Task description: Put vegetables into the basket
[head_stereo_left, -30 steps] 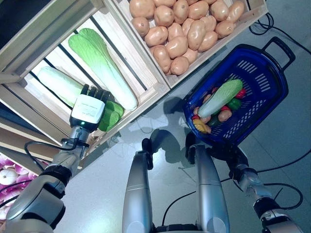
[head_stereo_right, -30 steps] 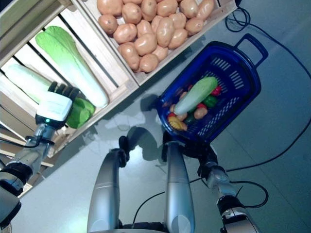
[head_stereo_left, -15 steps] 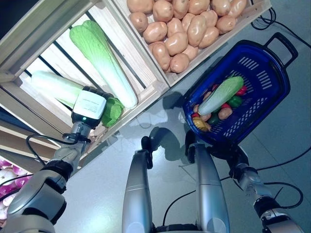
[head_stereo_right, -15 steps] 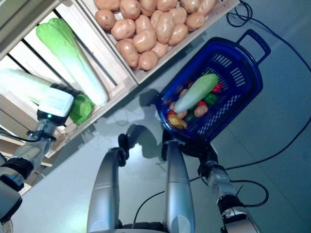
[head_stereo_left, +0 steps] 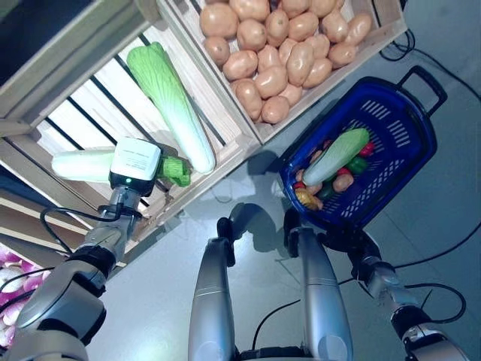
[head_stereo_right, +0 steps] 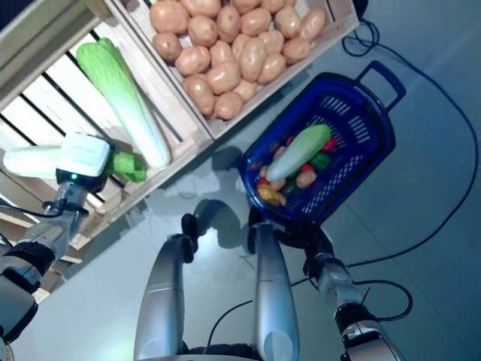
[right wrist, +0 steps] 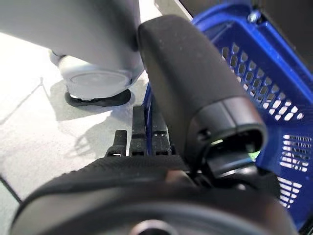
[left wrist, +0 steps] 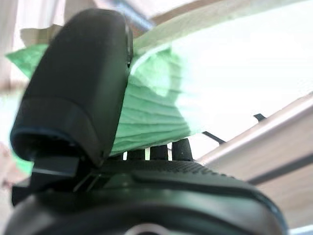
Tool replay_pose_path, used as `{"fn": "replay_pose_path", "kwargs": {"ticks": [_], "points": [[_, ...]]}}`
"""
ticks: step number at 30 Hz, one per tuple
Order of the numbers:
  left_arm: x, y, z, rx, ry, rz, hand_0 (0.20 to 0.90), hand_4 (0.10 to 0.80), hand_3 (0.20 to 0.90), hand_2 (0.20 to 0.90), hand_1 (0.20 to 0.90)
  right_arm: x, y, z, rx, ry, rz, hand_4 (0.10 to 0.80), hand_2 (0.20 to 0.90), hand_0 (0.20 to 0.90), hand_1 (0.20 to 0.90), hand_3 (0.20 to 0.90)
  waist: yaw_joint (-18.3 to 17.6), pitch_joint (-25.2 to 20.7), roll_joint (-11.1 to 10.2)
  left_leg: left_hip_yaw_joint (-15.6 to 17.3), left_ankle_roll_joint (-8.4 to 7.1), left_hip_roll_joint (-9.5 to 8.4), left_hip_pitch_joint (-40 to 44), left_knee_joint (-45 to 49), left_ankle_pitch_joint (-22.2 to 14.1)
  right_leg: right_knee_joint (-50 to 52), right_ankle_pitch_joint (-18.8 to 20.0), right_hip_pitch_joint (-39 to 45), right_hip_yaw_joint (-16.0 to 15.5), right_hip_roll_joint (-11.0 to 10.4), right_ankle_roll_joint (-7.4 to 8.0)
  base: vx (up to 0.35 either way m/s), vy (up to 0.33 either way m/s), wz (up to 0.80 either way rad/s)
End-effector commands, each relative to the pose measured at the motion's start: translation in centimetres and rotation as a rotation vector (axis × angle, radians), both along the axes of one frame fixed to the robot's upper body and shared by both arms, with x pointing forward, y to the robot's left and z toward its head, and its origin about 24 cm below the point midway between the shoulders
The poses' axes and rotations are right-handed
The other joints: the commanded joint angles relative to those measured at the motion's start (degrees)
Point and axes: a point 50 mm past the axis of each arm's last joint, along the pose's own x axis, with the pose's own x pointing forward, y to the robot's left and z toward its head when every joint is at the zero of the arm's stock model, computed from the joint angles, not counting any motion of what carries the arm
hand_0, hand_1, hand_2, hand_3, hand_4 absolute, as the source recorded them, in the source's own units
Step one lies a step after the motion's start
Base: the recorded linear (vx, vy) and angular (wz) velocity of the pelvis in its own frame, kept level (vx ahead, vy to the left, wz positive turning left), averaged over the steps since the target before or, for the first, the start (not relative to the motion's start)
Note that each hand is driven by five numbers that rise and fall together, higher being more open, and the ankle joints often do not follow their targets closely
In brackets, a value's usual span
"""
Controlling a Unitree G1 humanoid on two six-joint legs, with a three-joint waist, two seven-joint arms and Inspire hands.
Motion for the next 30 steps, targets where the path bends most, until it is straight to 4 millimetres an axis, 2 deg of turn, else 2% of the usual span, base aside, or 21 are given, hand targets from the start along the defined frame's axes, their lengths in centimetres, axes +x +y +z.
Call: {"fn": "replay_pose_path", "kwargs": {"ticks": [1,4,7,10,15,17,21,22,24,25,27,30], "points": [[0.3,1.7,4.7,-0.085,-0.275,0.027,0.3,0.4,0.3,0.3,0.3,-0.8,-1.3,0.3,0.009,-0.036,-0.04,0.8,0.9,0.9,0.9,0.9,0.07,-1.84,0.01,4.78,2.36,-3.48,3.69,-8.49,4.94,-9.14,6.76,6.14,-1.38,0.61,-1.32,0.013,-0.053,0.03],[0.4,0.8,4.7,-0.219,-0.36,-0.017,0.3,0.4,0.3,0.3,0.3,-1.2,-0.6,-0.2,0.037,-0.041,-0.045,0.8,0.9,0.9,0.9,0.9,0.74,-4.25,-0.62,3.58,2.25,-4.91,8.48,-14.49,6.89,-16.24,8.57,11.26,-2.39,-0.15,-0.69,0.074,-0.05,0.07],[0.4,-0.2,4.6,-0.268,-0.396,-0.091,0.3,0.4,0.3,0.3,0.3,-1.7,-0.5,-0.6,0.055,-0.039,-0.066,0.8,0.9,0.9,0.9,0.9,1.31,-5.59,-0.97,2.68,2.49,-5.53,11.42,-18.06,8.07,-20.45,9.74,14.59,-3.22,-0.78,-0.44,0.033,-0.044,0.05],[0.1,-1.8,4.1,-0.298,-0.436,-0.174,0.3,0.4,0.3,0.3,0.3,-2.2,-0.3,-1.0,0.058,-0.024,-0.07,0.8,0.9,0.9,0.9,0.9,1.94,-7.11,-1.16,1.73,2.57,-5.83,15.19,-22.52,9.43,-24.78,10.83,18.56,-3.71,-1.29,-0.05,0.043,-0.024,0.07],[-0.9,-4.3,4.7,-0.419,-0.526,-0.324,0.3,0.4,0.3,0.3,0.3,-3.8,-0.2,-1.9,0.091,-0.009,-0.128,0.8,0.9,0.9,0.9,0.9,3.1,-9.66,-1.63,0.8,2.69,-5.99,21.18,-28.65,10.56,-30.61,12.27,24.89,-5.04,-1.9,0.99,0.043,-0.049,0.02],[-2.0,-5.1,4.4,-0.556,-0.561,-0.372,0.3,0.4,0.3,0.3,0.3,-5.3,-0.1,-2.9,0.084,0.011,-0.137,0.8,0.9,0.9,0.9,0.9,3.67,-11.66,-1.72,0.38,2.77,-5.93,24.57,-32.14,11.25,-33.54,13.02,28.41,-5.9,-2.07,1.48,0.097,-0.053,0.09],[-3.9,-6.4,3.6,-0.802,-0.559,-0.447,0.3,0.4,0.3,0.3,0.3,-7.2,0.2,-3.8,0.082,0.033,-0.167,0.8,0.9,0.9,0.9,0.9,4.38,-14.34,-1.9,-0.18,2.57,-5.59,28.85,-36.48,12.16,-37.43,13.8,33.27,-6.66,-2.03,1.98,0.135,-0.04,0.02],[-4.6,-6.8,2.9,-0.997,-0.517,-0.475,0.3,0.4,0.3,0.3,0.3,-8.1,0.2,-4.2,0.084,0.043,-0.179,0.8,0.9,0.9,0.9,0.9,4.72,-15.64,-2.0,-0.56,2.37,-5.34,31.07,-38.83,12.66,-39.47,14.14,35.69,-6.92,-1.84,2.18,0.163,-0.057,0.03],[-5.3,-7.5,2.4,-1.095,-0.487,-0.495,0.3,0.4,0.3,0.3,0.3,-8.5,0.4,-4.2,0.084,0.043,-0.184,0.8,0.9,0.9,0.9,0.9,5.0,-16.71,-2.17,-0.64,2.17,-5.1,32.62,-40.48,12.99,-41.33,14.51,37.63,-7.23,-1.69,2.37,0.145,-0.07,0.13],[-6.0,-7.9,2.0,-1.272,-0.462,-0.517,0.3,0.4,0.3,0.3,0.3,-8.8,0.6,-4.1,0.086,0.037,-0.197,0.8,0.9,0.9,0.9,0.9,5.21,-17.59,-2.53,-0.74,2.12,-4.99,33.61,-41.02,13.05,-42.44,15.05,38.77,-7.37,-1.68,2.58,0.1,-0.075,0.14],[-6.6,-8.0,1.6,-1.361,-0.44,-0.521,0.3,0.4,0.3,0.3,0.3,-9.0,0.5,-4.0,0.095,0.031,-0.214,0.8,0.9,0.9,0.9,0.9,5.45,-18.2,-2.74,-0.68,2.17,-4.82,34.4,-41.21,12.83,-43.09,15.34,39.56,-7.47,-1.66,2.63,0.089,-0.064,0.12],[-7.7,-7.9,-0.1,-1.703,-0.367,-0.525,0.3,0.4,0.3,0.3,0.3,-9.2,0.6,-3.6,0.176,-0.012,-0.276,0.8,0.9,0.9,0.9,0.9,6.03,-19.63,-3.24,0.05,2.03,-4.27,36.49,-41.78,12.54,-44.69,15.95,42.02,-8.02,-1.63,2.66,0.124,-0.072,0.07]]}}
